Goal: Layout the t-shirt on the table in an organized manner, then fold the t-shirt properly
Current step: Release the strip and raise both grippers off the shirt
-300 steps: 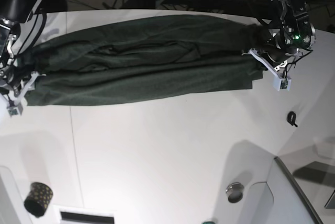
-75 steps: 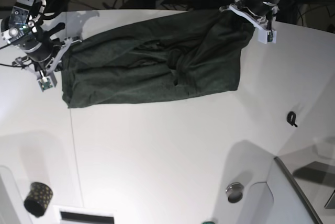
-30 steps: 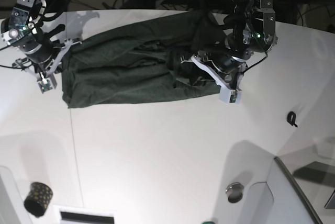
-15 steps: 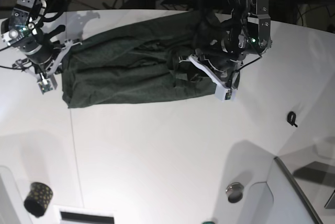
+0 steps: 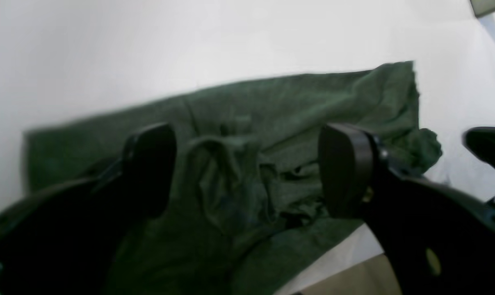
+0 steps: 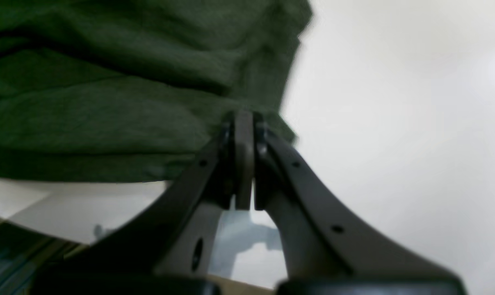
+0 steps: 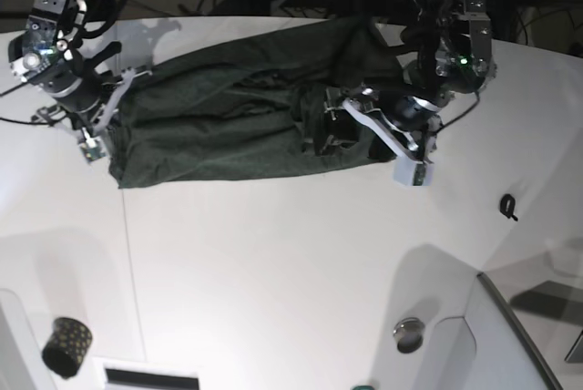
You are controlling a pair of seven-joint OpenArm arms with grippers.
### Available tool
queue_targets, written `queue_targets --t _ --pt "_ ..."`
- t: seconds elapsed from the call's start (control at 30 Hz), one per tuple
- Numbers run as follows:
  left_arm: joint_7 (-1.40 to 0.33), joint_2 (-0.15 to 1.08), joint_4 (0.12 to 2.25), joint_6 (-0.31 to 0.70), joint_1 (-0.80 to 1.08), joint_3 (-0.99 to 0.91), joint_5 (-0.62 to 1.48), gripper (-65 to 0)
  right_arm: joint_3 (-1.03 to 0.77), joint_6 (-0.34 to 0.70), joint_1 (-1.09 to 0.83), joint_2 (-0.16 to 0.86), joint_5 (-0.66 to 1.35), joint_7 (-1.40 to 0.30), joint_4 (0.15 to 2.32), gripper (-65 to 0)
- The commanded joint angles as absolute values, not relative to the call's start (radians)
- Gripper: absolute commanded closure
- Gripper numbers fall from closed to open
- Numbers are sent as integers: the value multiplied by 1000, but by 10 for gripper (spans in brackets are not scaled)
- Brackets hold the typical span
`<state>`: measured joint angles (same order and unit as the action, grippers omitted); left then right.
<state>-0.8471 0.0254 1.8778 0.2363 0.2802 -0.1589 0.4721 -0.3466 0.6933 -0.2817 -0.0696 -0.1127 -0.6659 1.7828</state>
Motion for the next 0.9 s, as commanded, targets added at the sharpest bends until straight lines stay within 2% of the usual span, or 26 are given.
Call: queue_targets --t 0.0,0.23,0.43,0.53,0.67,0.87 --pt "-831 35 1894 225 285 -202 469 -518 -326 698 -286 -68 -101 -647 1811 -9" --pt "-831 58 1890 257 364 -539 469 -518 -191 698 -288 -68 -102 -644 1833 -9" --pt "-823 88 1744 582 386 -573 470 -530 -197 698 -255 -74 -102 -645 1816 -9" --pt "-823 70 1627 691 361 -622 470 -530 -197 698 -255 -70 -102 -645 1816 -9" --pt "-817 65 1532 698 343 -656 470 -528 -197 698 -257 -67 -104 -645 1816 -9" --pt "-789 38 1531 698 321 -651 470 -528 -197 698 -255 -67 -104 -647 1816 -9"
